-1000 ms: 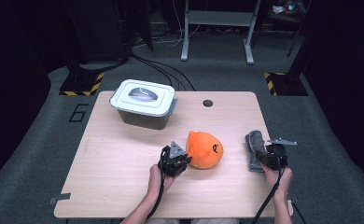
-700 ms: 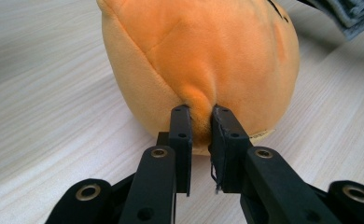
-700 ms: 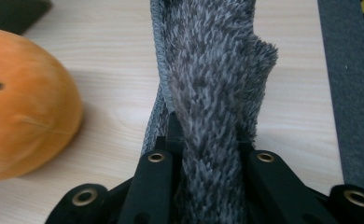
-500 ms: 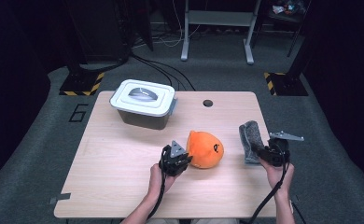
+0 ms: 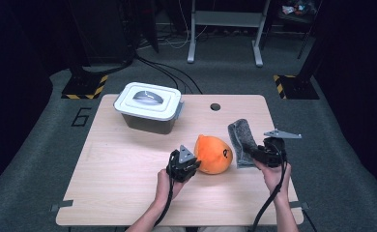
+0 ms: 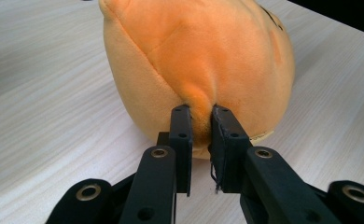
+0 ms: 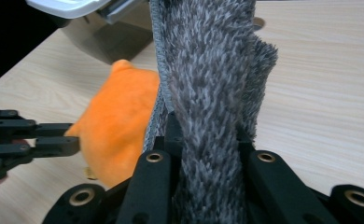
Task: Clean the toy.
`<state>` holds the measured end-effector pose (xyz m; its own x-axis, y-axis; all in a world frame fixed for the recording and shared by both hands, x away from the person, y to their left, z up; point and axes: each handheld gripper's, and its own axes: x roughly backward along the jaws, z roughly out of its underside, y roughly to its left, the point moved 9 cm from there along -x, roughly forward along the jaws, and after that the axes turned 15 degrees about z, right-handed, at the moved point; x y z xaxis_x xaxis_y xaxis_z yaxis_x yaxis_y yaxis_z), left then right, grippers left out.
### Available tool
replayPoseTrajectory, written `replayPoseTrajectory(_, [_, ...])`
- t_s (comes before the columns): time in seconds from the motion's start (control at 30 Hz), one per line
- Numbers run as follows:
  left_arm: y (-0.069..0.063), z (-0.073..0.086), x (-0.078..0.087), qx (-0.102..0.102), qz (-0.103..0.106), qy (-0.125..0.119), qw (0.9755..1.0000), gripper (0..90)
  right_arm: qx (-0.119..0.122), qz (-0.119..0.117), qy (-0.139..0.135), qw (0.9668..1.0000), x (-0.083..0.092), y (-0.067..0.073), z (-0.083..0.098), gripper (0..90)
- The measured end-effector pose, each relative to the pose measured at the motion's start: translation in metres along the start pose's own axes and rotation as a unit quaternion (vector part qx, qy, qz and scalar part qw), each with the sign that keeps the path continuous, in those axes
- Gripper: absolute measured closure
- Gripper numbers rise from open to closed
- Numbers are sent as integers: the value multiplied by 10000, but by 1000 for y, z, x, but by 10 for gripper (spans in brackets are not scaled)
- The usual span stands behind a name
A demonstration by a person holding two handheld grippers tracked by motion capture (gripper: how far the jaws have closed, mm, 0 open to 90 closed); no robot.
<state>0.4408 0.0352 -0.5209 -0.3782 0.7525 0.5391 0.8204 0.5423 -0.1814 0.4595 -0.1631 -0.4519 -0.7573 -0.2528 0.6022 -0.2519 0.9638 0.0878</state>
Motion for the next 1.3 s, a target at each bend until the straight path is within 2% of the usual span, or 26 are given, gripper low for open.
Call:
replayPoseTrajectory(0.07, [-1,-1,0,-17,17,5,10000,793,109,5,46,9999,-2,8,-2,765])
replayPoseTrajectory(0.27, [-4,-6,-2,-77,-6,-76,9999,793,338,-219,57,9992,-9,35,-9,761])
replayPoseTrajectory(0.3, [-4,-6,-2,-77,-6,-76,9999,793,338,-219,57,9992,-9,35,-9,761])
replayPoseTrajectory(0.33, [-5,-7,-3,-85,30,-63,9999,793,438,-287,76,9986,-12,46,-11,761])
replayPoseTrajectory(0.5, [-7,-8,-4,-156,48,-33,9999,795,638,-401,137,9971,-22,69,-15,760])
replayPoseTrajectory(0.67, [-8,-8,-4,-174,23,-40,9998,800,764,-562,203,9953,-34,83,-13,758])
replayPoseTrajectory(0.7, [-8,-8,-4,-187,25,-39,9998,803,829,-473,306,9950,-42,86,-8,758])
replayPoseTrajectory(0.73, [-8,-7,-5,-200,23,-1,9998,806,861,-471,341,9946,-46,87,-5,759])
replayPoseTrajectory(0.83, [-8,-5,-6,-183,36,21,9998,809,1009,-260,347,9940,-52,85,0,760])
replayPoseTrajectory(1.0, [-8,-3,-6,-149,39,-4,9999,813,1099,-69,314,9934,-50,81,2,761])
replayPoseTrajectory(1.17, [-6,-3,-6,-110,31,-20,9999,813,1040,62,321,9940,-49,72,3,760])
replayPoseTrajectory(1.2, [-6,-2,-6,-103,21,-24,9999,813,967,127,325,9947,-49,66,4,760])
replayPoseTrajectory(1.27, [-6,-2,-6,-84,21,-32,10000,813,966,240,327,9945,-49,58,6,761])
replayPoseTrajectory(1.3, [-6,-2,-6,-71,32,-33,10000,813,966,240,327,9945,-49,58,6,761])
